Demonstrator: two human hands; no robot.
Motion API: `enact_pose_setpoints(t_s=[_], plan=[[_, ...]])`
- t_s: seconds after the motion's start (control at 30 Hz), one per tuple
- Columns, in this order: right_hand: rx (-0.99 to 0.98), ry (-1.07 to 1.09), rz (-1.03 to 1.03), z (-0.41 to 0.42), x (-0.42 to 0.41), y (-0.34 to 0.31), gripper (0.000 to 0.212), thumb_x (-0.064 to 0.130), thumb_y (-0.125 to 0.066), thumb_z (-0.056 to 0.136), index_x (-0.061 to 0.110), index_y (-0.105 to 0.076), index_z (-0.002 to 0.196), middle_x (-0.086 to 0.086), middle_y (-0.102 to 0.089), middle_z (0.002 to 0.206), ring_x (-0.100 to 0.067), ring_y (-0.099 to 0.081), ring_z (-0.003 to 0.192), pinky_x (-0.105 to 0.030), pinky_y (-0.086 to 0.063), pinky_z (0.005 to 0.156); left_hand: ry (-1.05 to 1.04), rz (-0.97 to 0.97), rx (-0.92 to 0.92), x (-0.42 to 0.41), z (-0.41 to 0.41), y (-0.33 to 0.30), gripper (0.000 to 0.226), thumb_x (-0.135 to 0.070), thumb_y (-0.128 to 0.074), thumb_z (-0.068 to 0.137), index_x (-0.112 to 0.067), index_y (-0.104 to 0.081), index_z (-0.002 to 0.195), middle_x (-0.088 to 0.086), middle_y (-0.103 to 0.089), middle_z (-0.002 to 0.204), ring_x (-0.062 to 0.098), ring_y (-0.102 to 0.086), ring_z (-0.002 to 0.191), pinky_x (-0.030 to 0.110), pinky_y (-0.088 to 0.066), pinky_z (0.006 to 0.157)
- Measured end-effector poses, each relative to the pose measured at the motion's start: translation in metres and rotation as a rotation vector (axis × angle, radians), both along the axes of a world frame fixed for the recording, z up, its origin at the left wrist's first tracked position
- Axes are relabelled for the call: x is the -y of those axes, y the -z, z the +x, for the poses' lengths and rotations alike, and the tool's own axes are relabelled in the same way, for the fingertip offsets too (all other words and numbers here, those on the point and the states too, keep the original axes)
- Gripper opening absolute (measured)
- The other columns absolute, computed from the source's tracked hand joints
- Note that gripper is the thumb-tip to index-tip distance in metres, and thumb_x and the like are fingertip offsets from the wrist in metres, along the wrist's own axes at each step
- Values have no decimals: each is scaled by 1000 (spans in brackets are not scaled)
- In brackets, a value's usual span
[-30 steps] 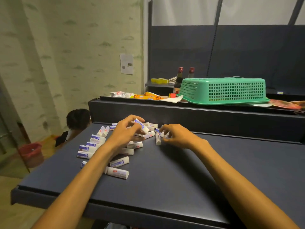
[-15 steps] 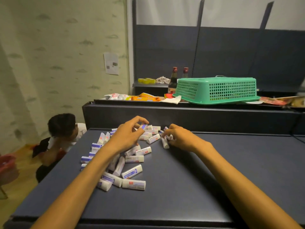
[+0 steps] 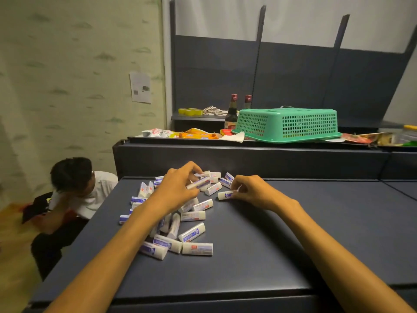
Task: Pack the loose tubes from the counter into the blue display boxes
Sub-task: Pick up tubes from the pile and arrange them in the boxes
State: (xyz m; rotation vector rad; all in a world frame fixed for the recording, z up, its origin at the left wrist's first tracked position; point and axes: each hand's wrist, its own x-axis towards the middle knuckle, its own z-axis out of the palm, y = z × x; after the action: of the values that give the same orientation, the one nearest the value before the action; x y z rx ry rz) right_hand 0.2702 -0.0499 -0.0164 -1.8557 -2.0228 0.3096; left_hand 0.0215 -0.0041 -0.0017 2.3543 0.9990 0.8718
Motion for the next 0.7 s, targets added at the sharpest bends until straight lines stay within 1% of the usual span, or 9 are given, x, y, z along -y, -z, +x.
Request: enact_pose_setpoints(t_s=[0.1, 0.2, 0.27, 0.33, 0.4, 0.43, 0.53, 0.63, 0.7], plan=[[-47, 8, 38, 3, 8, 2, 17, 23, -67, 90, 22, -59, 105, 1, -66, 106, -11, -63, 86, -27, -55, 79, -7, 44, 10, -1, -1, 2, 32, -12, -74, 78, -27, -59, 102, -5, -66, 104, 9, -63, 91, 28, -57, 80], [-141, -8, 97, 3, 16, 3, 18, 18, -65, 91, 27, -63, 107, 3, -70, 103, -10, -67, 86, -27, -57, 78, -4, 84, 0, -2, -2, 5, 28, -12, -74, 79, -23, -66, 104, -5, -68, 104, 6, -63, 84, 26, -56, 78], [-174, 6, 139, 2, 22, 1, 20, 13, -65, 90, 25, -69, 106, 3, -70, 104, -10, -67, 87, -27, -56, 80, 0, 126, -3, -1, -1, 6, 28, -12, -73, 81, -20, -69, 107, -4, -67, 105, 6, -61, 80, 23, -54, 78], [-227, 36, 181, 2, 28, -1, 24, 7, -66, 88, 22, -73, 104, 4, -70, 101, -6, -65, 82, -21, -54, 75, 7, 166, -5, 0, 1, 6, 30, -12, -72, 81, -17, -69, 111, -2, -67, 107, 8, -60, 82, 24, -54, 80], [-274, 61, 206, 4, 37, -3, 27, 1, -67, 85, 21, -73, 103, 4, -70, 98, 0, -62, 72, -16, -50, 67, 15, 184, -1, 2, 5, 5, 31, -12, -71, 82, -17, -69, 113, -2, -67, 107, 8, -60, 85, 27, -55, 82], [-276, 72, 220, 5, 41, -4, 28, 0, -69, 83, 21, -73, 103, 4, -70, 97, 0, -61, 71, -15, -50, 66, 18, 195, -1, 3, 7, 5, 31, -13, -70, 82, -17, -69, 113, -2, -68, 108, 9, -61, 86, 29, -55, 83], [-211, 103, 287, 15, 57, -6, 25, 3, -74, 81, 19, -72, 99, 4, -69, 94, -5, -65, 76, -17, -51, 70, 37, 240, -13, 10, 16, 4, 30, -17, -70, 82, -19, -70, 112, -3, -69, 108, 11, -63, 91, 34, -56, 84], [-120, 111, 350, 29, 79, -8, 20, 9, -74, 83, 19, -69, 100, 6, -67, 86, 0, -64, 73, -11, -49, 67, 57, 278, -15, 22, 33, 3, 29, -18, -71, 81, -20, -71, 111, -3, -70, 106, 11, -63, 90, 34, -56, 83], [-69, 128, 381, 43, 97, -9, 20, 14, -73, 84, 18, -68, 103, 7, -66, 84, -1, -64, 70, -12, -51, 66, 75, 305, -21, 31, 49, 2, 29, -18, -71, 80, -20, -72, 109, -3, -70, 105, 11, -62, 88, 32, -55, 82]])
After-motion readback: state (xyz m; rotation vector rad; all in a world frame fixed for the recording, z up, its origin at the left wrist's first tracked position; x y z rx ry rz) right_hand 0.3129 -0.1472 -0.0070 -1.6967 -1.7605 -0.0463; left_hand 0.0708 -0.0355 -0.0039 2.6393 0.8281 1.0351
